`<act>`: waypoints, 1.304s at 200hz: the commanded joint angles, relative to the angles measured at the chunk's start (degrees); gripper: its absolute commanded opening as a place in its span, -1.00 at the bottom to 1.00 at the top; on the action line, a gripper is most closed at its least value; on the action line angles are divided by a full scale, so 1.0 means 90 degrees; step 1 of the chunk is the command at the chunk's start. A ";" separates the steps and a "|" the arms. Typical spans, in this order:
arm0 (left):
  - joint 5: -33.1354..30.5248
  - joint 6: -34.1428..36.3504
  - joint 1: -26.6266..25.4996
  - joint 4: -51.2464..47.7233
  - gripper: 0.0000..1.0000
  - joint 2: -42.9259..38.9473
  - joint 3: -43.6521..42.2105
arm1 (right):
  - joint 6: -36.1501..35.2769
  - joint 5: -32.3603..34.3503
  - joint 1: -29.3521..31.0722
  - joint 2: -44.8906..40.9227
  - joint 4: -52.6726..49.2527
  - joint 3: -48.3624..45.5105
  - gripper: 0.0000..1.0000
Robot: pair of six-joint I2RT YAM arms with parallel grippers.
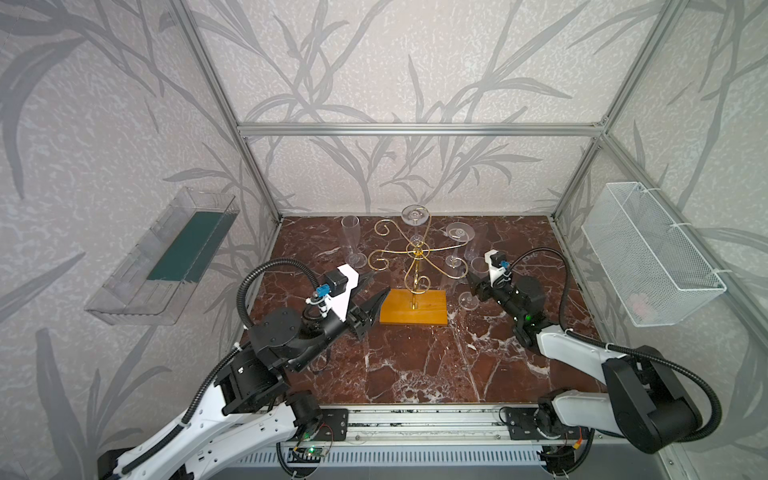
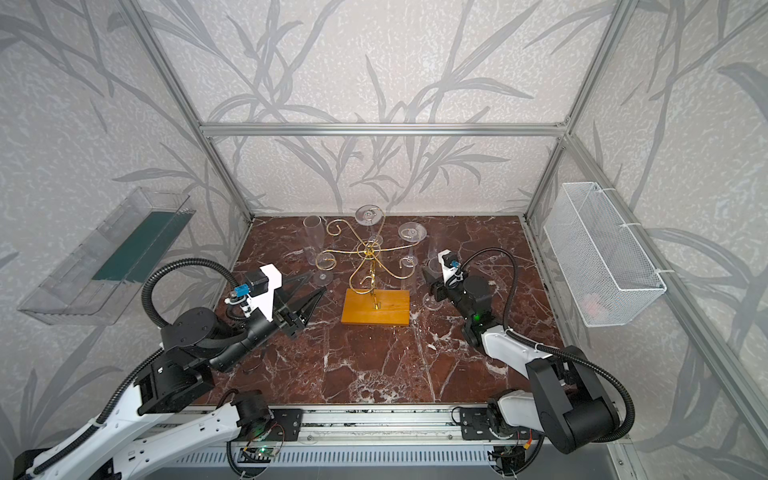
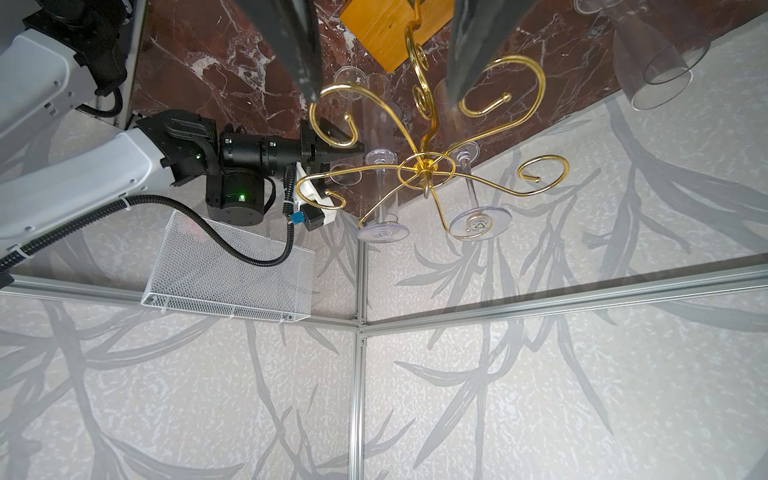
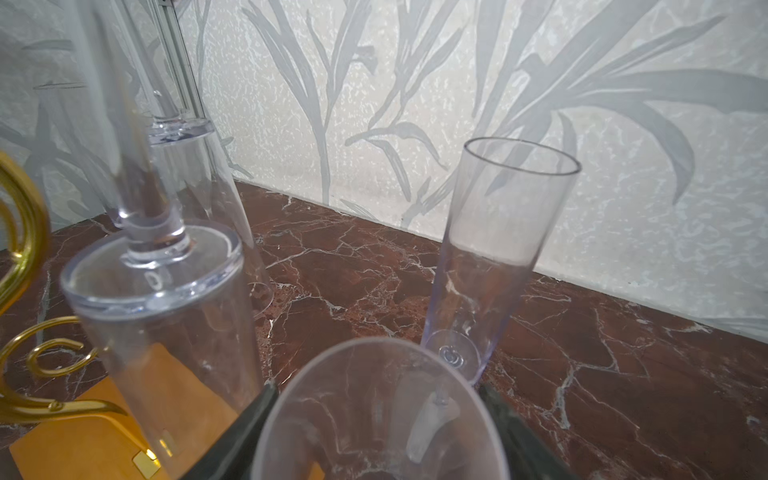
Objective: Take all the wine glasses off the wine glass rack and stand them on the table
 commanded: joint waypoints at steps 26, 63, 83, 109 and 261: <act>-0.0037 -0.0128 -0.0009 0.0086 0.00 -0.0094 -0.0025 | -0.0103 0.0059 -0.0041 -0.0376 -0.0193 -0.0070 0.52; -0.0046 -0.0125 -0.0004 0.0097 0.00 -0.0132 -0.0054 | -0.0083 -0.0070 -0.0041 -0.0570 -0.0391 -0.0079 0.55; -0.0075 -0.0111 -0.0008 0.0097 0.00 -0.0181 -0.0080 | -0.0044 -0.0154 -0.0041 -0.0811 -0.0546 -0.0079 0.57; -0.0151 -0.0068 -0.0006 0.0068 0.00 -0.0297 -0.0109 | -0.0096 -0.0262 -0.0041 -0.1475 -0.1330 -0.0001 0.60; -0.0447 0.0007 -0.0009 -0.0069 0.01 -0.0810 -0.0358 | 0.2356 -0.1964 -0.0295 -0.1696 -0.7423 0.4850 0.54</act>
